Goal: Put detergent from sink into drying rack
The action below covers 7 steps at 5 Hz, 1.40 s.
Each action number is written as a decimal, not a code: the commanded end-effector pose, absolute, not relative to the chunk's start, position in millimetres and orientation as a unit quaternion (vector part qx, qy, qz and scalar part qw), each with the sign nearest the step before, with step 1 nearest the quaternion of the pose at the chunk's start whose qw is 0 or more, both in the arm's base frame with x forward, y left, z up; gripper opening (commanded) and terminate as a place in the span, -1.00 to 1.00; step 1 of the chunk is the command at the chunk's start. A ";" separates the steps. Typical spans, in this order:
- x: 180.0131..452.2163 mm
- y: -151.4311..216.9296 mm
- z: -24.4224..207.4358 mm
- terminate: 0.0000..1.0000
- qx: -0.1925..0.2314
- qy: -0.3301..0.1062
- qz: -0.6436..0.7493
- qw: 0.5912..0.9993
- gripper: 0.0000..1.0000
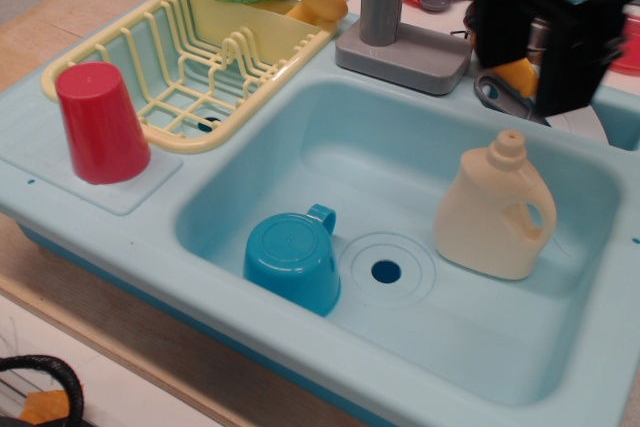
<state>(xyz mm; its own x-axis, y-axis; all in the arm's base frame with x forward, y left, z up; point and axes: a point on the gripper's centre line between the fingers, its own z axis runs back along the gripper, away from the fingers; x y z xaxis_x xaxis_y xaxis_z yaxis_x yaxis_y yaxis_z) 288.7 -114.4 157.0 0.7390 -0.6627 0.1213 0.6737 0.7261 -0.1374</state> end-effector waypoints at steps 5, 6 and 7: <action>272.2 -117.3 122.3 -1.00 -0.083 -0.130 -0.416 0.896 1.00; 268.4 -121.8 106.7 -1.00 -0.082 -0.154 -0.390 0.904 -1.00; 268.6 -123.3 108.6 -1.00 -0.077 -0.159 -0.384 0.906 -1.00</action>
<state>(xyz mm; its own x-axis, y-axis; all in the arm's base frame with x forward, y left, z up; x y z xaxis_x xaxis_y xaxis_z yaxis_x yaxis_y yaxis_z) 263.6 -121.7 98.5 0.7415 -0.6211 0.2539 0.6463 0.7628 -0.0213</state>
